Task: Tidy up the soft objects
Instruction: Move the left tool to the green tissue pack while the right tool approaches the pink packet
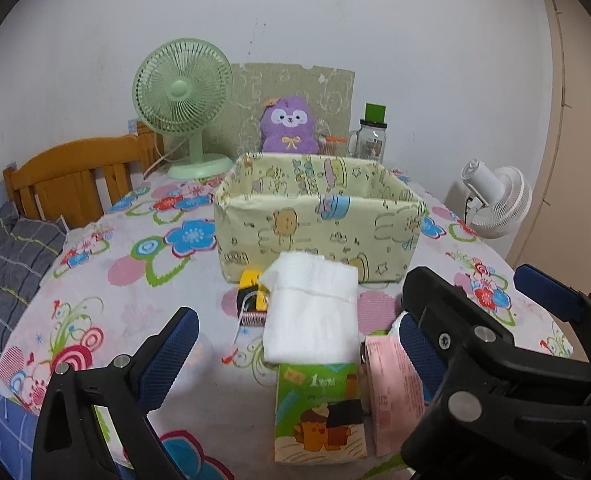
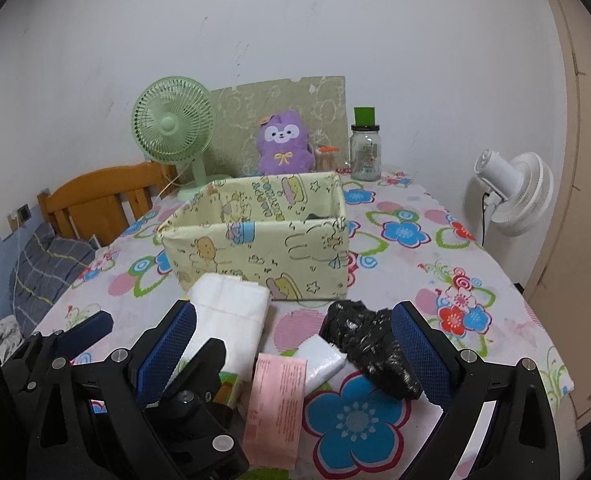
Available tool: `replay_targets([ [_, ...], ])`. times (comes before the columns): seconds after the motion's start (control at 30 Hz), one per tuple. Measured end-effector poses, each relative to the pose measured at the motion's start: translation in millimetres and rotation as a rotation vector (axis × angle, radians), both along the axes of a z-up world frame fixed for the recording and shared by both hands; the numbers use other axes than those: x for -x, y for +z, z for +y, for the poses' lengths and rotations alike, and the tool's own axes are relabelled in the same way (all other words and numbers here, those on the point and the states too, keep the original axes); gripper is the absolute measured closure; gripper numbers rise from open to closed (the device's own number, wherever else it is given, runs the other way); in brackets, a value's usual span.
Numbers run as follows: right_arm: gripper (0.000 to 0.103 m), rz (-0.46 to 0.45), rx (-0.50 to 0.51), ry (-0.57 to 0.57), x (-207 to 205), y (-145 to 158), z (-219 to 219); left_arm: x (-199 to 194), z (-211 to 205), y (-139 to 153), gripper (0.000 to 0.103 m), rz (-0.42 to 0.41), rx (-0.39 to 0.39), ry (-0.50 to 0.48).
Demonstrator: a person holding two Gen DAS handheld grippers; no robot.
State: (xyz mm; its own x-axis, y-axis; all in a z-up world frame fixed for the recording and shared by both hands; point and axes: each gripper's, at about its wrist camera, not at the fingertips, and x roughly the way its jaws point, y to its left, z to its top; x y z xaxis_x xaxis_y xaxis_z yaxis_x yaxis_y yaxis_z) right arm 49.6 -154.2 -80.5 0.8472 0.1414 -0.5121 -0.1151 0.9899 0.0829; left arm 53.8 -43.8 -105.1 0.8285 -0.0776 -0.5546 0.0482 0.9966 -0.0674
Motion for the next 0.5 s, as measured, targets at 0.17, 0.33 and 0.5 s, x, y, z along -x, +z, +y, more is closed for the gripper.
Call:
replay_targets([
  [0.17,0.003,0.009,-0.001,0.012,1.4,-10.5,0.8,1.0,-0.8,-10.3,0.002,0.020,-0.002,-0.017],
  [0.33,0.003,0.031,-0.007,0.019,2.1,-20.3,0.6,3.2,-2.5,-18.7,0.002,0.033,-0.015,-0.027],
  [0.5,0.003,0.055,-0.010,0.015,1.0,-29.9,0.2,1.4,-1.4,-28.9,0.002,0.069,0.001,-0.034],
])
